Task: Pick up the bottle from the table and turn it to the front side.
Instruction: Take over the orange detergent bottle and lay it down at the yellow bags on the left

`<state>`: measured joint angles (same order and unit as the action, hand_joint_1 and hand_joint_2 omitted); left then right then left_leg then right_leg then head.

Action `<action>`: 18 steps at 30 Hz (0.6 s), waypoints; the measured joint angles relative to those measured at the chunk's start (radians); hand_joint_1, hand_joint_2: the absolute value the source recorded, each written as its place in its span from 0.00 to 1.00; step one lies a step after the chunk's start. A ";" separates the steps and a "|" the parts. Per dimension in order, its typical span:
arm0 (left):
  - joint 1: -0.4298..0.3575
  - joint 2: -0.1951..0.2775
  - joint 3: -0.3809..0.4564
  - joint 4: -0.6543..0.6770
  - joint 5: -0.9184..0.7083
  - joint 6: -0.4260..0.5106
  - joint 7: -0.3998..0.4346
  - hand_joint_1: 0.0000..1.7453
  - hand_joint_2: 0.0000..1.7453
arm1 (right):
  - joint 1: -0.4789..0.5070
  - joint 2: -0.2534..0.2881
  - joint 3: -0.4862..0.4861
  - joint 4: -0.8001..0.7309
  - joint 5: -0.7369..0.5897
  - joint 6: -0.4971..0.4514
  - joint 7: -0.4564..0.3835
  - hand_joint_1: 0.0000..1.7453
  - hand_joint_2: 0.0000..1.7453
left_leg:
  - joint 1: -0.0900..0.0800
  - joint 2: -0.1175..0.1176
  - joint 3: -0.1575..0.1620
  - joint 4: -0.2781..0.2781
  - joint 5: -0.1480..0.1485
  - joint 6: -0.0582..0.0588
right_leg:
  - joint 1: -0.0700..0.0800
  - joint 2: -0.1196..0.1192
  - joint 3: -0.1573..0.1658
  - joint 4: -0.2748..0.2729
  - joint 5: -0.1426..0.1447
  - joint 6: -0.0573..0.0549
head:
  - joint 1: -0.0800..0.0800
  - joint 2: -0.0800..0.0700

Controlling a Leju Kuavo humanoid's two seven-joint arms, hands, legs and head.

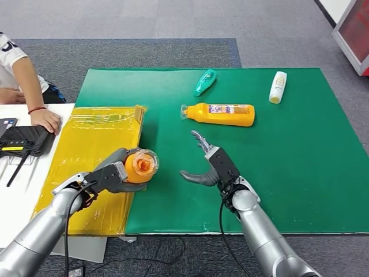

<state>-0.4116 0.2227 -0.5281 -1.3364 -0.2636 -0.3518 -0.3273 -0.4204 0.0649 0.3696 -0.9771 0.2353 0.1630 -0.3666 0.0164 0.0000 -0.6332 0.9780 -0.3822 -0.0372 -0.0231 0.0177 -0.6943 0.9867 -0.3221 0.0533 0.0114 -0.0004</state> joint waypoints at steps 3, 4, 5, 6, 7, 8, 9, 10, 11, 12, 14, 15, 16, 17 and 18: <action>-0.009 0.007 -0.023 -0.005 -0.069 0.021 0.036 1.00 1.00 | 0.006 -0.004 -0.017 -0.014 -0.007 0.003 -0.001 0.00 1.00 | 0.000 0.000 0.000 0.000 0.000 0.000 | 0.000 0.000 0.000 0.000 0.000 0.000 | 0.000 0.000; -0.018 0.010 -0.036 -0.004 -0.091 0.022 0.050 1.00 1.00 | 0.006 -0.005 -0.024 -0.018 -0.009 0.006 -0.001 0.00 1.00 | 0.000 0.000 0.000 0.000 0.000 0.000 | 0.000 0.000 0.000 0.000 0.000 0.000 | 0.000 0.000; -0.030 0.015 -0.051 -0.002 -0.112 0.019 0.065 1.00 1.00 | 0.007 -0.007 -0.031 -0.020 -0.010 0.010 -0.002 0.00 1.00 | 0.000 0.000 0.000 0.000 0.000 0.000 | 0.000 0.000 0.000 0.000 0.000 0.000 | 0.000 0.000; -0.046 0.023 -0.068 0.004 -0.131 0.013 0.080 1.00 1.00 | 0.006 -0.009 -0.037 -0.022 -0.011 0.015 -0.003 0.00 1.00 | 0.000 0.000 0.000 0.000 0.000 0.000 | 0.000 0.000 0.000 0.000 0.001 0.000 | 0.000 0.000; -0.068 0.032 -0.088 0.015 -0.148 0.003 0.095 1.00 1.00 | 0.005 -0.010 -0.043 -0.023 -0.010 0.019 -0.003 0.00 1.00 | 0.000 0.001 0.000 0.000 0.000 0.000 | 0.000 0.000 0.000 0.000 0.001 -0.001 | 0.000 0.000; -0.092 0.042 -0.108 0.032 -0.164 -0.009 0.108 1.00 1.00 | 0.004 -0.010 -0.048 -0.023 -0.009 0.023 -0.005 0.00 1.00 | 0.000 0.001 0.001 0.000 0.000 -0.001 | 0.000 0.001 0.000 0.000 0.001 -0.001 | 0.000 0.000; -0.118 0.053 -0.129 0.052 -0.176 -0.021 0.119 1.00 1.00 | 0.003 -0.010 -0.051 -0.023 -0.008 0.026 -0.006 0.00 1.00 | 0.000 0.001 0.001 0.000 0.001 -0.001 | 0.000 0.001 0.000 0.000 0.002 -0.002 | 0.000 0.000; -0.141 0.062 -0.148 0.074 -0.183 -0.032 0.126 1.00 1.00 | 0.002 -0.010 -0.054 -0.023 -0.006 0.028 -0.009 0.00 1.00 | 0.000 0.001 0.001 0.000 0.001 -0.001 | 0.000 0.001 0.000 0.000 0.002 -0.002 | 0.000 0.000; -0.162 0.071 -0.165 0.095 -0.187 -0.041 0.129 1.00 1.00 | 0.000 -0.010 -0.055 -0.023 -0.005 0.030 -0.011 0.00 1.00 | 0.000 0.001 0.001 0.000 0.001 -0.002 | 0.000 0.001 0.000 0.001 0.002 -0.002 | 0.000 0.000; -0.179 0.078 -0.180 0.115 -0.185 -0.049 0.130 1.00 1.00 | -0.003 -0.010 -0.056 -0.023 -0.004 0.032 -0.013 0.00 1.00 | 0.000 0.001 0.001 0.000 0.002 -0.002 | 0.000 0.001 0.000 0.001 0.002 -0.002 | 0.000 0.000; -0.207 0.090 -0.202 0.150 -0.163 -0.068 0.124 1.00 1.00 | -0.009 -0.010 -0.056 -0.022 -0.002 0.035 -0.015 0.00 1.00 | 0.000 0.001 0.002 0.000 0.002 -0.003 | 0.000 0.001 0.000 0.002 0.002 -0.003 | 0.000 0.000; -0.219 0.095 -0.210 0.165 -0.143 -0.081 0.116 1.00 1.00 | -0.013 -0.010 -0.056 -0.021 -0.002 0.037 -0.016 0.00 1.00 | 0.000 0.001 0.002 0.000 0.002 -0.003 | 0.000 0.001 0.001 0.002 0.002 -0.003 | 0.000 0.000; -0.230 0.102 -0.215 0.178 -0.120 -0.095 0.106 1.00 1.00 | -0.017 -0.010 -0.055 -0.020 -0.002 0.039 -0.017 0.00 1.00 | 0.000 0.001 0.002 0.000 0.002 -0.003 | 0.000 0.001 0.001 0.002 0.002 -0.003 | 0.000 0.000; -0.240 0.109 -0.219 0.191 -0.096 -0.109 0.094 1.00 1.00 | -0.022 -0.010 -0.055 -0.018 -0.001 0.042 -0.017 0.00 1.00 | 0.000 0.001 0.003 0.000 0.002 -0.003 | 0.000 0.001 0.001 0.002 0.002 -0.003 | 0.000 0.000; -0.250 0.116 -0.222 0.203 -0.069 -0.124 0.082 1.00 1.00 | -0.027 -0.009 -0.055 -0.015 -0.001 0.044 -0.017 0.00 1.00 | 0.000 0.001 0.003 0.000 0.002 -0.003 | 0.000 0.001 0.002 0.002 0.003 -0.003 | 0.000 0.000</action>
<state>-0.6614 0.3392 -0.7497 -1.1333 -0.3324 -0.4755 -0.2457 -0.4474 0.0554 0.3149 -0.9923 0.2339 0.2071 -0.3834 0.0168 0.0010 -0.6302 0.9778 -0.3800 -0.0399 -0.0229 0.0186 -0.6925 0.9889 -0.3196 0.0504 0.0113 -0.0004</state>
